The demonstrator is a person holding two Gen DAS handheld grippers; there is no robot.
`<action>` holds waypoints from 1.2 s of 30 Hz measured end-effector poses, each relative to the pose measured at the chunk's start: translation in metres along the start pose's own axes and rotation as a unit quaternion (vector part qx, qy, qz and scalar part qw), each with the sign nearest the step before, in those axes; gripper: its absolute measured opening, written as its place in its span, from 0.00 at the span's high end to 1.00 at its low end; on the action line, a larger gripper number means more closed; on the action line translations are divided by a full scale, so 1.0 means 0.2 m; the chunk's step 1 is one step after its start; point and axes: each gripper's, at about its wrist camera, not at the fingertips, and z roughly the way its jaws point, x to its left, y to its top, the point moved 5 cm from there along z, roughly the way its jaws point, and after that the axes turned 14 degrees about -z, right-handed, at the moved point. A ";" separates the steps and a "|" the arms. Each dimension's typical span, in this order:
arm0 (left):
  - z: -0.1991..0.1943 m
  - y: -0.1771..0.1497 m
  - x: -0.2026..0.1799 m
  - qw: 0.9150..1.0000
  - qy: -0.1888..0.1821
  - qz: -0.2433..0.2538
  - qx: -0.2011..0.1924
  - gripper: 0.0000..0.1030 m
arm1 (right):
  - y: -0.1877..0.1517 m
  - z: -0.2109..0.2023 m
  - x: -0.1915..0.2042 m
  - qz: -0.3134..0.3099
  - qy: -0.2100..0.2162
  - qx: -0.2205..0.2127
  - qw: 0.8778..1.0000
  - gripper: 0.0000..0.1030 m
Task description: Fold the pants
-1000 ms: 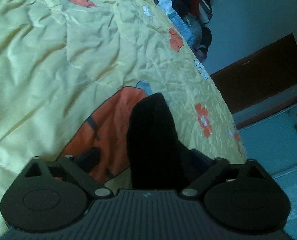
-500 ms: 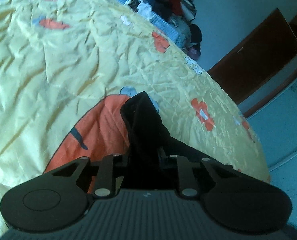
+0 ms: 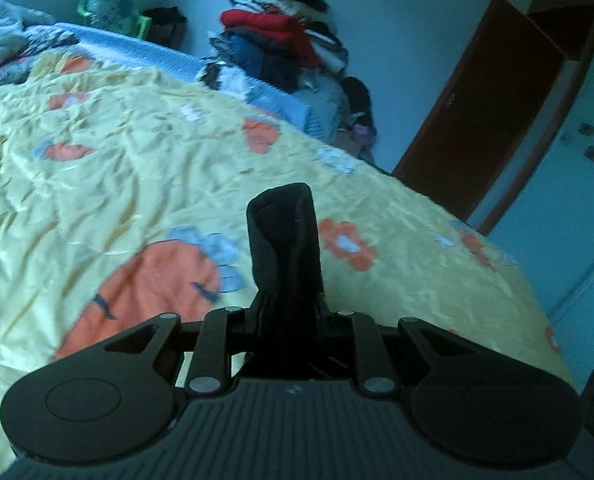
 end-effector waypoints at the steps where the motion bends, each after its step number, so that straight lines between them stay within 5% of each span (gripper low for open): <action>1: 0.00 -0.02 -0.05 1.000 -0.002 0.008 -0.001 0.79 | 0.00 -0.05 -0.01 0.006 -0.002 -0.007 1.000 0.86; 18: 0.00 -0.58 -0.94 0.988 -0.051 0.147 0.009 0.71 | -0.16 -0.82 -0.54 0.142 -0.044 -0.105 0.983 0.86; 36: 0.23 -1.11 -1.38 0.974 -0.075 0.207 0.052 0.69 | -0.48 -1.23 -0.95 0.213 -0.129 -0.101 0.963 0.86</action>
